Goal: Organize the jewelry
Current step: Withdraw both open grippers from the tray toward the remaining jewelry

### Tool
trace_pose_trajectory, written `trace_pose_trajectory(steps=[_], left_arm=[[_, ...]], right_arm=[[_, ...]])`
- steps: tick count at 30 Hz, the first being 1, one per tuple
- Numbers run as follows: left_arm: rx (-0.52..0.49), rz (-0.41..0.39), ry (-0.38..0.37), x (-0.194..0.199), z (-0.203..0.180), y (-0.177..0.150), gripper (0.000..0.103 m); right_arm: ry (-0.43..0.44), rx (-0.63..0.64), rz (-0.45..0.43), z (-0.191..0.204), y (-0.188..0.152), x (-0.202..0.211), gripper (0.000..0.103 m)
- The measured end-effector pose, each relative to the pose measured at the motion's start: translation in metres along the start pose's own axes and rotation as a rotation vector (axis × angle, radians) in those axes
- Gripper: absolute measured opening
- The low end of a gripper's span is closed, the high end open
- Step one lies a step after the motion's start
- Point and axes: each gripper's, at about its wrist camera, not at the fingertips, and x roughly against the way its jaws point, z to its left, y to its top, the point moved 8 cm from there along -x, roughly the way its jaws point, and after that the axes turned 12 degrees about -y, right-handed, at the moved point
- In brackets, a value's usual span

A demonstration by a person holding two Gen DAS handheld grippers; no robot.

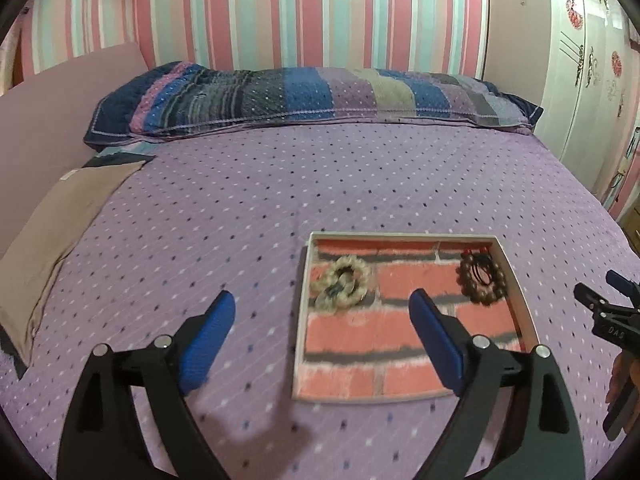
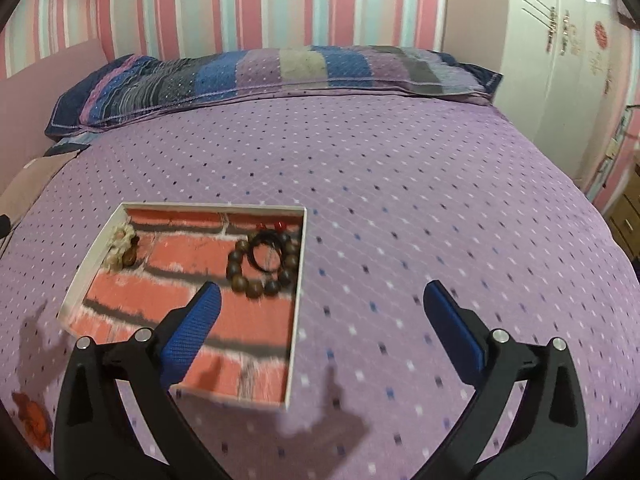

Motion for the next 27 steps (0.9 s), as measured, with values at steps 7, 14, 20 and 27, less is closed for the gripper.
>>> trace_pose_trajectory(steps=[7,14,20,27], left_arm=[[-0.012,-0.049,0.015,0.063,0.001,-0.05,0.09],[-0.002,-0.075,-0.003,0.108,-0.008,-0.104,0.091],[-0.024,-0.087,0.017,0.136,-0.016,-0.142,0.092],[-0.008,-0.08,0.025,0.159,-0.015,-0.177,0.093]], right_arm=[[-0.031,-0.013,-0.03,-0.023,-0.057,0.059,0.098],[-0.042,0.012,-0.058,-0.029,-0.113,0.107,0.098],[-0.019,0.007,-0.062,-0.028,-0.146,0.135,0.099],[-0.02,-0.023,-0.056,-0.033,-0.173,0.152,0.099]])
